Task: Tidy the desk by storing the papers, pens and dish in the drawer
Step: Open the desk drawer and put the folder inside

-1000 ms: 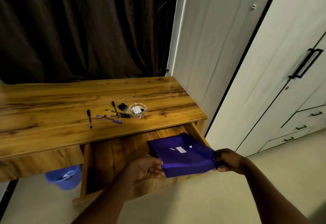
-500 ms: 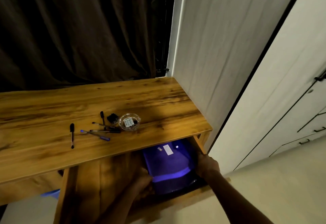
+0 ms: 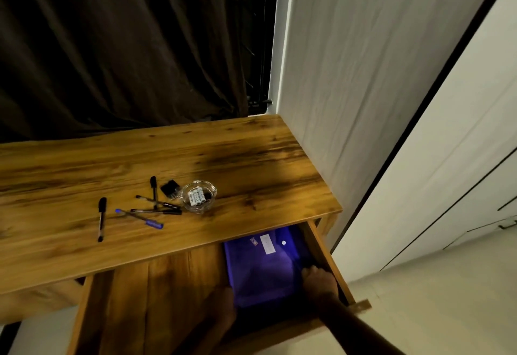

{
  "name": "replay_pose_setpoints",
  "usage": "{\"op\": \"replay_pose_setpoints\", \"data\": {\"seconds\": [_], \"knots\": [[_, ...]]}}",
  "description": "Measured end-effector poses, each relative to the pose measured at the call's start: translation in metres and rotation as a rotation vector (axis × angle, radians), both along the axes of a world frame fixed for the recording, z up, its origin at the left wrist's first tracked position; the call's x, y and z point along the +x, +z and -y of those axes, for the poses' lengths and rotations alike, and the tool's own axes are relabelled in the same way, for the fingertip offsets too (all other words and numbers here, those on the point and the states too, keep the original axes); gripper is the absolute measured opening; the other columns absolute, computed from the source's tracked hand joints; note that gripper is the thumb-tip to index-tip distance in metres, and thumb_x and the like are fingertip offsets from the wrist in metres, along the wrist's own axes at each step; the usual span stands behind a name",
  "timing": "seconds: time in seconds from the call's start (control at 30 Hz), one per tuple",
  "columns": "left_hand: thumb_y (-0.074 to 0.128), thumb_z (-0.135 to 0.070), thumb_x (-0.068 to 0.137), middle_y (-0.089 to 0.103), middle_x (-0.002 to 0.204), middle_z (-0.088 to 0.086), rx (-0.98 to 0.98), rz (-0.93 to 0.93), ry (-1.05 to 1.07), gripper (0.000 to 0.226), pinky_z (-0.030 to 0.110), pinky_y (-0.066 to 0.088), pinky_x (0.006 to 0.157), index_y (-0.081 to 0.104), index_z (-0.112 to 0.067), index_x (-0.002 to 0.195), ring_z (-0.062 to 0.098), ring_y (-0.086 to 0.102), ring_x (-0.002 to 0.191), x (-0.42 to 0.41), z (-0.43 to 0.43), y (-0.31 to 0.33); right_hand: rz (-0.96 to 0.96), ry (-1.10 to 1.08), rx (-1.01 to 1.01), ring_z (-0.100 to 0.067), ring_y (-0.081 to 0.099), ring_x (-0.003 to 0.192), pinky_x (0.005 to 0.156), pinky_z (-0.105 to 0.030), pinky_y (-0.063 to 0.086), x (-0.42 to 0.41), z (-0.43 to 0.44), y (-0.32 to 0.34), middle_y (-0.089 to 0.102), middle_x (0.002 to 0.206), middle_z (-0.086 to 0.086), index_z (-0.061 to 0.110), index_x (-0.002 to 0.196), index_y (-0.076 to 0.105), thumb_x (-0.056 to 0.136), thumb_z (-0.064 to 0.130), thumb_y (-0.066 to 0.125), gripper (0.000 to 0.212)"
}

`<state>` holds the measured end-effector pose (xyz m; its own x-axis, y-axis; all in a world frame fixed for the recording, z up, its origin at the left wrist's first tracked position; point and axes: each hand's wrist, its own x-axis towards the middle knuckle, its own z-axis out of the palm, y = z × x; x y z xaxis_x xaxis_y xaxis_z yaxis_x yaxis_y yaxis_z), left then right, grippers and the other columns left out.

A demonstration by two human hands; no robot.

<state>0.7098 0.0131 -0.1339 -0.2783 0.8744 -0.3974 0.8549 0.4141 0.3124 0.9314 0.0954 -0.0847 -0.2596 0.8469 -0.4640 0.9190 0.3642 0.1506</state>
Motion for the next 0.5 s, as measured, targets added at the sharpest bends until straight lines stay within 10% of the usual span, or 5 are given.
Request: {"op": "replay_pose_setpoints", "data": {"seconds": [0.13,0.23,0.3,0.37,0.5], "knots": [[0.008,-0.04,0.096,0.071,0.098,0.004,0.123,-0.071,-0.149,0.069,0.017,0.044,0.088,0.073,-0.019,0.097,0.009,0.065,0.094,-0.005,0.013,-0.011,-0.03,0.031,-0.025,-0.024,0.059,0.116,0.096,-0.034,0.047,0.002,-0.003,-0.004,0.055,0.131,-0.009,0.014,0.127,0.05,0.101,0.021,0.042,0.028],[0.071,-0.052,0.074,0.058,0.065,-0.007,0.157,-0.255,-0.293,0.023,0.008,0.044,0.069,0.069,-0.031,0.067,0.003,0.055,0.053,-0.018,0.008,-0.051,-0.075,0.046,0.027,-0.02,0.061,0.113,0.096,-0.032,0.049,-0.001,-0.01,0.002,0.057,0.128,-0.006,0.017,0.124,0.052,0.1,0.025,0.045,0.026],[0.064,-0.05,0.075,0.061,0.089,-0.002,-0.117,-0.17,-0.399,0.023,0.023,0.048,0.072,0.068,-0.036,0.093,0.009,0.066,0.07,-0.026,0.017,-0.019,-0.113,0.069,0.097,-0.018,0.061,0.109,0.094,-0.031,0.049,-0.007,-0.015,0.009,0.058,0.126,-0.004,0.019,0.122,0.051,0.1,0.029,0.045,0.026],[0.028,-0.046,0.096,0.062,0.121,-0.003,0.111,-0.218,-0.263,0.042,0.035,0.045,0.092,0.06,-0.033,0.121,0.017,0.061,0.11,-0.043,0.01,0.022,-0.156,0.097,0.177,-0.019,0.06,0.108,0.092,-0.032,0.046,-0.019,-0.02,0.019,0.058,0.123,-0.003,0.021,0.122,0.05,0.101,0.035,0.039,0.028],[0.036,-0.039,0.089,0.07,0.102,-0.001,0.452,-0.352,-0.181,0.04,0.035,0.051,0.084,0.073,-0.024,0.091,0.02,0.062,0.101,-0.096,0.015,0.068,-0.347,0.149,0.3,-0.02,0.065,0.092,0.079,-0.033,0.05,-0.062,-0.034,0.037,0.067,0.105,-0.003,0.024,0.11,0.057,0.098,0.044,0.035,0.033]]}}
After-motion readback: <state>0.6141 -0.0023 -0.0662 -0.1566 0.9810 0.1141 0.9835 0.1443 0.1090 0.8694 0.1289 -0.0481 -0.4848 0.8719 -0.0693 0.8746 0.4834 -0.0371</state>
